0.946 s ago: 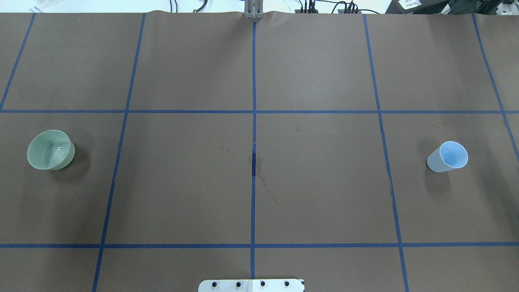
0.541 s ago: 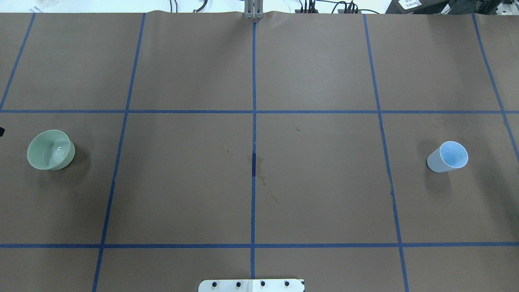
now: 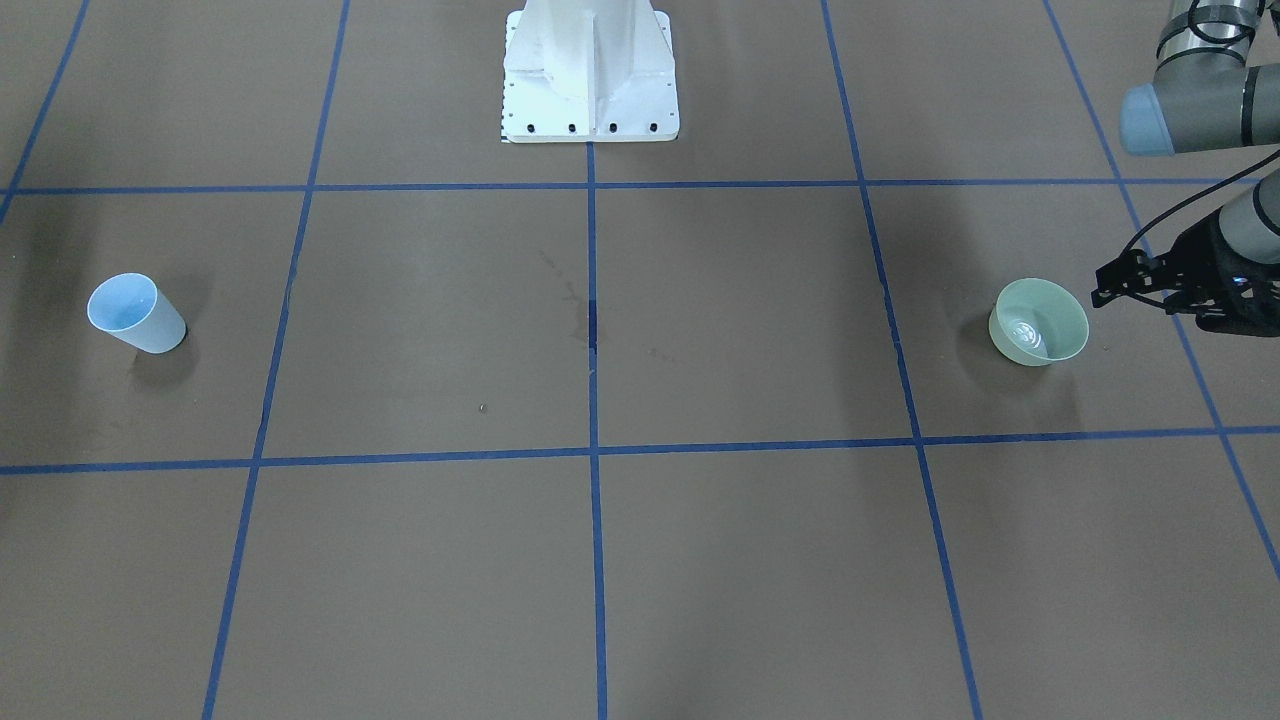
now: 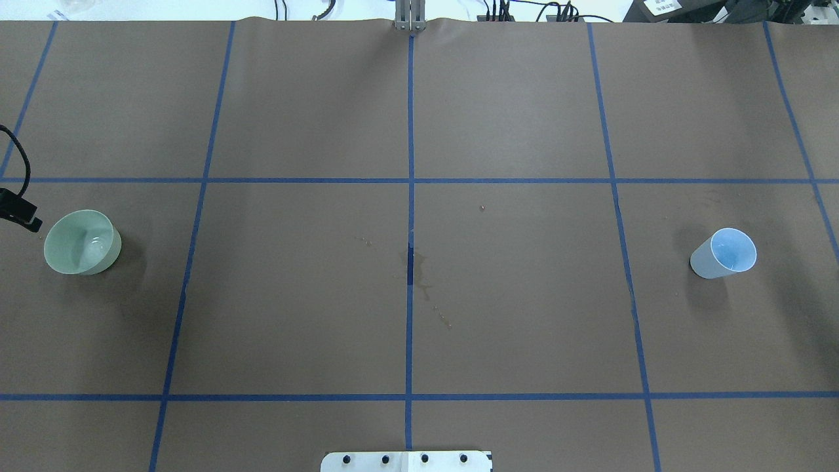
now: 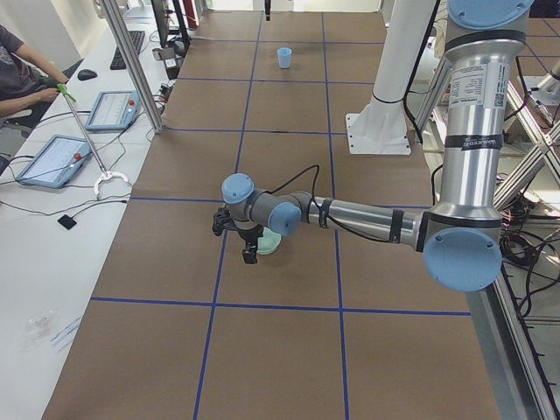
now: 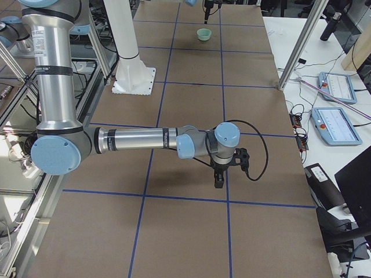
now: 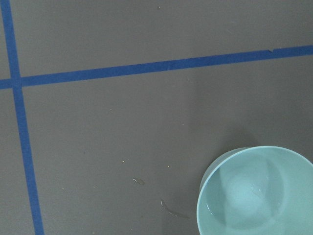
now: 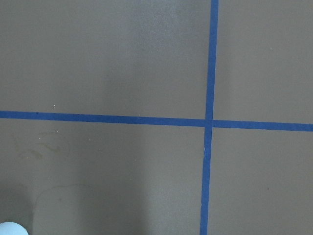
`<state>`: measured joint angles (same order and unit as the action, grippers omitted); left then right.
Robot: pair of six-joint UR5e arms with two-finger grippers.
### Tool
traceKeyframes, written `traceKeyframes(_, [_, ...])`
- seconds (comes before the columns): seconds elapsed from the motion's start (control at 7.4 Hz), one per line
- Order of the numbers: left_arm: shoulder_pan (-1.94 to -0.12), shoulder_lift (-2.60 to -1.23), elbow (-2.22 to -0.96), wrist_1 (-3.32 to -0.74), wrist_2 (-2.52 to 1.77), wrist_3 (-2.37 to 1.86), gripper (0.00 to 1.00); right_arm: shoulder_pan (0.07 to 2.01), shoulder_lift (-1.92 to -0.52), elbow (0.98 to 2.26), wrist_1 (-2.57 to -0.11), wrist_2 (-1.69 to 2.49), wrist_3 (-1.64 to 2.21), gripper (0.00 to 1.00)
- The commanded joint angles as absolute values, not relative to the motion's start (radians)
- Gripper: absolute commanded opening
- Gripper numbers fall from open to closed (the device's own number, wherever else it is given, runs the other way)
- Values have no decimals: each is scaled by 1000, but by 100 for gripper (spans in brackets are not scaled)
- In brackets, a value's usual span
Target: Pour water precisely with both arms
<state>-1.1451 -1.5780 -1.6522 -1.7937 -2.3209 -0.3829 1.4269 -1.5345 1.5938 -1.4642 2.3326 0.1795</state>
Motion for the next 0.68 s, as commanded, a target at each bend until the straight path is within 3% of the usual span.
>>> traceKeyframes(0.0, [-1134, -1582, -1644, -1798, -2321, -383, 99, 1424, -1535, 1591, -1450, 2335, 181, 100])
traceKeyframes(0.54, [-1126, -1609, -1606, -1796, -2329, -385, 93, 1424, -1539, 1591, -1450, 2355, 181, 100])
